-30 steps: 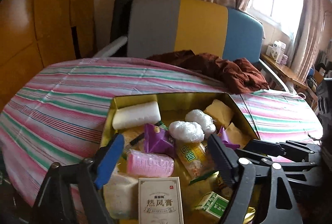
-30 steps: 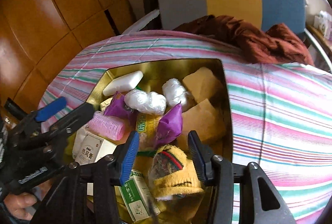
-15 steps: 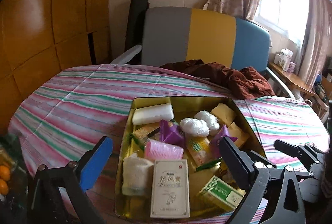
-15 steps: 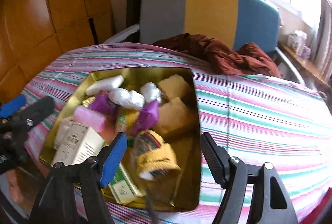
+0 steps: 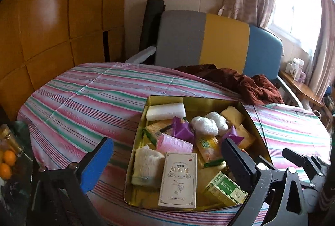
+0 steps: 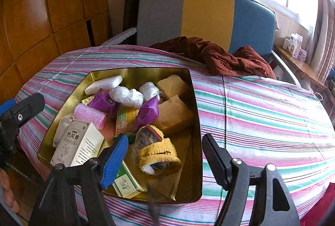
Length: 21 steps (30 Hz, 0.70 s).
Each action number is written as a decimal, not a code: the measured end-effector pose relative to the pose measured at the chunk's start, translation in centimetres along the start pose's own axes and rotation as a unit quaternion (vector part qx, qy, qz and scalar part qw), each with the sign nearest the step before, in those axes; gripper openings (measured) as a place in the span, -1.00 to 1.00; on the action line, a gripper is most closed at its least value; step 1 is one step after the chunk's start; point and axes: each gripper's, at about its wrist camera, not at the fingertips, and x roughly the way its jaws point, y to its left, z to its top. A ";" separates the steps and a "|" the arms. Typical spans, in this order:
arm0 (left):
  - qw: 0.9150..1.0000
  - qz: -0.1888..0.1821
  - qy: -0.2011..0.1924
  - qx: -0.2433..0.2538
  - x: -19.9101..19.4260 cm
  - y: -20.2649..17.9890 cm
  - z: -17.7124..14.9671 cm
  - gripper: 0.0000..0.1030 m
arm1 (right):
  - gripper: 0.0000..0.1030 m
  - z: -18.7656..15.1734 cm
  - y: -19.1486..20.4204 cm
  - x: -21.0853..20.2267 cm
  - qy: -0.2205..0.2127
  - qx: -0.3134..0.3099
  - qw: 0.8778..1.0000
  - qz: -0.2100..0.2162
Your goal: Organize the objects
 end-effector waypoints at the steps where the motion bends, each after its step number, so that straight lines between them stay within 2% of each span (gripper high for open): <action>1: 1.000 0.005 -0.003 0.002 -0.1 0.0 0.0 0.99 | 0.44 -0.1 0.1 0.0 0.001 -0.001 1.000 0.000; 21: 1.000 -0.001 -0.003 0.010 -0.5 -0.2 -0.4 0.99 | 0.44 -0.1 0.7 0.0 0.003 -0.009 1.000 0.004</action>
